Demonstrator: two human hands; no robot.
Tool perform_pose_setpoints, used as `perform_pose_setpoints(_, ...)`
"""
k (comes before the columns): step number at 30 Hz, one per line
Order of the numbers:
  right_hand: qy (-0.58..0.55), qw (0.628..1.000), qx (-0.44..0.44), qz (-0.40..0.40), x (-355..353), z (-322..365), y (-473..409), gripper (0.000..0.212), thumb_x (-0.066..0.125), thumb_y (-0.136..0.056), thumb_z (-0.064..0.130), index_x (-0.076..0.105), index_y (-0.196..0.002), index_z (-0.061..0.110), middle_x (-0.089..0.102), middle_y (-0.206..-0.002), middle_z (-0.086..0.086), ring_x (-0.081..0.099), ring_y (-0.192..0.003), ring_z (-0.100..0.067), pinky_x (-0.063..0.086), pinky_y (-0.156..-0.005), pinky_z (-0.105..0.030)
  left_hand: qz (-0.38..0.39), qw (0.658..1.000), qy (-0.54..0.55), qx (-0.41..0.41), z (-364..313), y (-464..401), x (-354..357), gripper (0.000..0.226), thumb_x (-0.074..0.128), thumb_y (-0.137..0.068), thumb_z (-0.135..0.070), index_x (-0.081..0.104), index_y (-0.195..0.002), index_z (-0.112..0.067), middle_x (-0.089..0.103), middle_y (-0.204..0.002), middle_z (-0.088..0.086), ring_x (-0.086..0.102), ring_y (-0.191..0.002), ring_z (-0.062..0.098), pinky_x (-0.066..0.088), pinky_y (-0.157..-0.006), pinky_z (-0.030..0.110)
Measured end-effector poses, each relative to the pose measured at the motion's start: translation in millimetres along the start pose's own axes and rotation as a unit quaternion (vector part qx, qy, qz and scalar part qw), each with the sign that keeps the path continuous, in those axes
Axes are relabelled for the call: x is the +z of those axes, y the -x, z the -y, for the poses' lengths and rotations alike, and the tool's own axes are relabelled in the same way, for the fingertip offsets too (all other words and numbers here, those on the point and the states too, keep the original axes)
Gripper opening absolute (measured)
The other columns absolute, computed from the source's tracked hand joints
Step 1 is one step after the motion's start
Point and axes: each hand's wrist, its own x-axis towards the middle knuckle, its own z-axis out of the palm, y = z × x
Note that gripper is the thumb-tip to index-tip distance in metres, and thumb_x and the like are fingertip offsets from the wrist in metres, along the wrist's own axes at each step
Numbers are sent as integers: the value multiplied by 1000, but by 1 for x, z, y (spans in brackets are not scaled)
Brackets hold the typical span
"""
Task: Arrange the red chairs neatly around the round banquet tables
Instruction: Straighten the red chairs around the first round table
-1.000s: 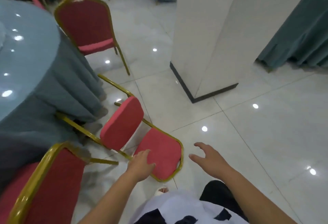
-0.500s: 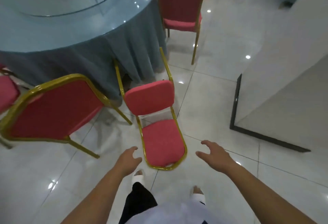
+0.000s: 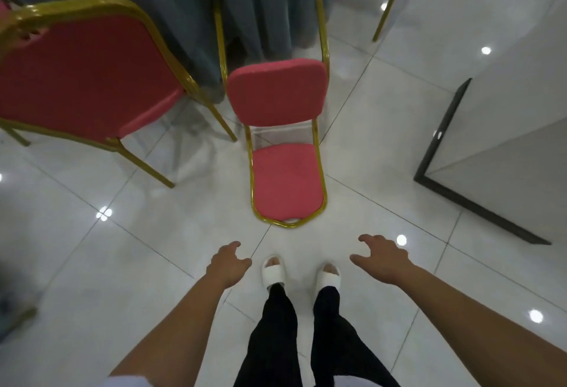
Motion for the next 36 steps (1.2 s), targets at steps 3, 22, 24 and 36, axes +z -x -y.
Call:
perform_pose_setpoints(3,-8,1000,20,6,13,3,-36,65,49,-92,58,34,-148,30,38,-152,-3,41,-135,-28,32,-107,-45,14,995,99,-27,4,-36,9,63,61,-93,-32,36,-150,-18,36,-152,12,44,-133,30,39,-105,35)
perform_pose_setpoints(22,-206,975,45,-75,132,16,-456,81,66,-87,46,27,-153,20,45,-145,-13,51,-125,-34,46,-97,-43,-55,943,321,-76,12,-437,125,61,62,-94,-27,37,-150,-19,43,-149,9,44,-133,28,37,-99,36)
perform_pose_setpoints(24,-259,960,63,-90,145,17,-499,81,66,-88,41,26,-154,18,45,-146,-15,50,-126,-34,44,-90,-39,-74,935,339,-72,18,-479,137,65,61,-95,-28,32,-153,-22,40,-152,8,43,-135,29,37,-99,37)
perform_pose_setpoints(36,-540,822,159,-90,189,21,-621,72,72,-83,36,37,-141,12,54,-131,-12,55,-104,-31,49,-85,-46,-142,839,519,-82,26,-608,181,46,49,-100,-37,46,-141,-16,57,-124,6,57,-109,30,48,-91,42)
